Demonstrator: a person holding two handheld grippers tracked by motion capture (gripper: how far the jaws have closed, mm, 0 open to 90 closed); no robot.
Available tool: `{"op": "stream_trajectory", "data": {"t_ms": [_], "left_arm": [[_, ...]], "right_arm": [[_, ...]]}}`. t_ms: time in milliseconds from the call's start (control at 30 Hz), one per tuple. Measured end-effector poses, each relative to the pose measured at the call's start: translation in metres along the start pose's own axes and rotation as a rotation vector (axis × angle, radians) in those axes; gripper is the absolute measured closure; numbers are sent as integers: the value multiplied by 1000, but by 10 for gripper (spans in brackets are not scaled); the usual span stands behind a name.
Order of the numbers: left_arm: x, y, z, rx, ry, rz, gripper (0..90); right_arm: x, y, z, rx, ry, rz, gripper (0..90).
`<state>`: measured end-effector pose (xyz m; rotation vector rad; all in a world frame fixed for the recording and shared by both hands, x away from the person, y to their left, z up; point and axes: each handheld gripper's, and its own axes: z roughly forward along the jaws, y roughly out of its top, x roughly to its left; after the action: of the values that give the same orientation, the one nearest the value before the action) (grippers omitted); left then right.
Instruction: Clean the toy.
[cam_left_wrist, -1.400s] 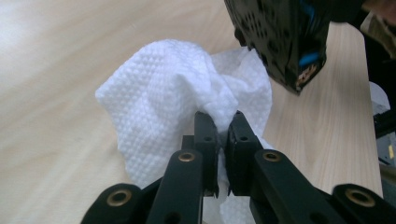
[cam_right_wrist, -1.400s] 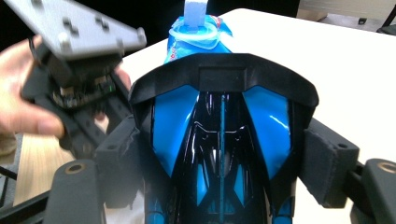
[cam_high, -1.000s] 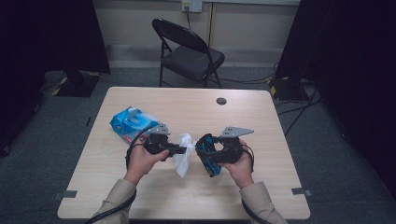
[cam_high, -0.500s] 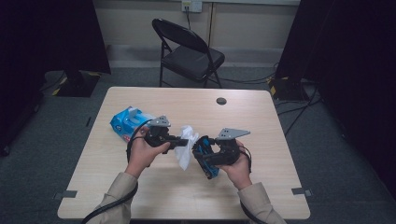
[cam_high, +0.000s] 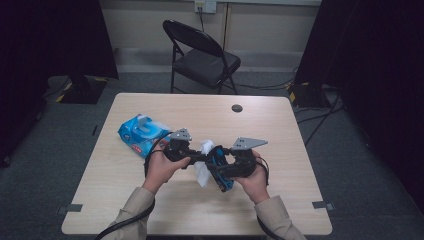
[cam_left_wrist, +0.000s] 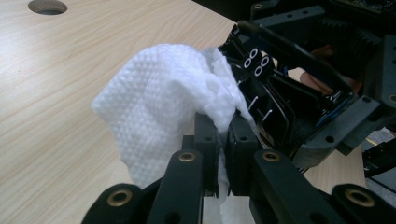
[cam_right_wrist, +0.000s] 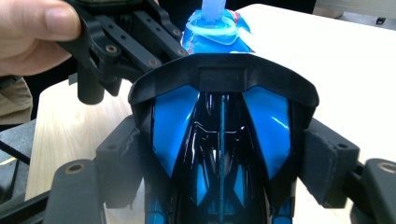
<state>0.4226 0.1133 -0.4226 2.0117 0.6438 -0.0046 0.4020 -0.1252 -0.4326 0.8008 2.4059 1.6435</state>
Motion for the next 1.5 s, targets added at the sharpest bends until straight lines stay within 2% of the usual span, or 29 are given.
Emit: {"op": "stream_trajectory", "data": {"t_ms": [500, 700, 833, 1000, 1200, 1500], "left_arm": [[-6, -13, 16, 13, -24, -5, 852], [-13, -23, 31, 35, -49, -5, 852], [-16, -33, 41, 36, -68, -27, 851], [-19, -41, 51, 52, -83, -32, 851], [-20, -48, 58, 72, -87, -44, 851], [-18, -53, 56, 97, -74, -47, 850]], "right_arm": [[1, 3, -2, -14, -1, 3, 257], [2, 5, -3, -27, 0, 3, 256], [2, 5, -3, -27, 5, 7, 256], [1, 6, -4, -34, 5, 7, 256], [-2, 9, -8, -49, 1, 14, 256], [-8, 9, -14, -63, -12, 27, 257]]}}
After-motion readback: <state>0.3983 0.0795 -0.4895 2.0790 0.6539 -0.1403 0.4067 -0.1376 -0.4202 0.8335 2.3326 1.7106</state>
